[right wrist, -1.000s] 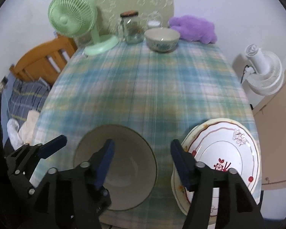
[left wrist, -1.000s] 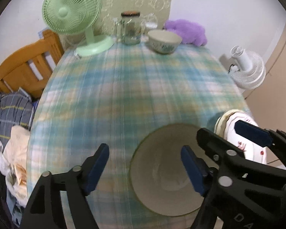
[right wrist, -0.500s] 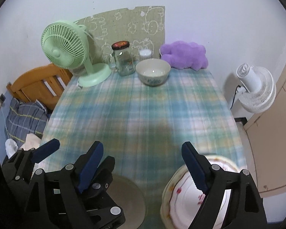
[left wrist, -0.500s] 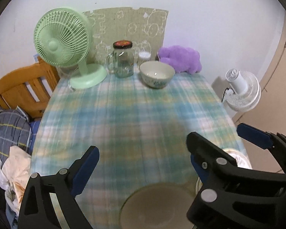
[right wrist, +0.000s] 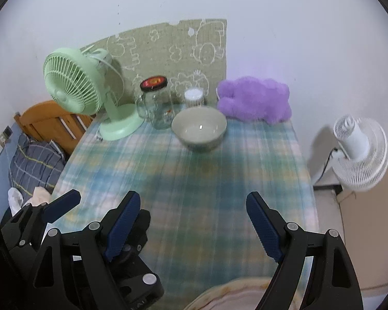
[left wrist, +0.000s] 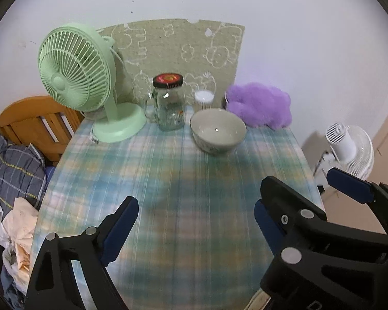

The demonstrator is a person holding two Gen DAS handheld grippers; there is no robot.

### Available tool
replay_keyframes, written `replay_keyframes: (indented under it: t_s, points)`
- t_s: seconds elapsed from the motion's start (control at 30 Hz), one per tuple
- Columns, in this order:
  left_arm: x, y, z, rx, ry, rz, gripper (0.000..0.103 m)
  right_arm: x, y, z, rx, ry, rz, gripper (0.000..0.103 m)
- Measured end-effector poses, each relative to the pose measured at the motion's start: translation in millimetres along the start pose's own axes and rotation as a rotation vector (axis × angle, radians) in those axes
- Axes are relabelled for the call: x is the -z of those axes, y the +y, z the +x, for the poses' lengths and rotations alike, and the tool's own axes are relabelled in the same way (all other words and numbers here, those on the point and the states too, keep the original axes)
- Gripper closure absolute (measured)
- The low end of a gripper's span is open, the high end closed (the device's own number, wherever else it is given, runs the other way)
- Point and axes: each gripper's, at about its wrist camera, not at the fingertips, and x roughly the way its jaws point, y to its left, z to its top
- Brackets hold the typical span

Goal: Organize plates and bowls
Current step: 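Move both tools toward the white patterned bowl by the jar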

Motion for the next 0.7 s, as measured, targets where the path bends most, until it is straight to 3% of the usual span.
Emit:
replay_keyframes:
  t_s: [0.47,0.7]
  points:
    - [-54.0,-24.7,45.7,-0.111,-0.059,-0.015,0.015,-54.4,-33.9,49.0,-0.068,-0.049,-0.033,0.018]
    - [-78.2,-28.1,72.9,-0.171,-0.049,0.002,0.023,-80.0,-44.2,81.5,-0.064,-0.053,-0.026,0.02]
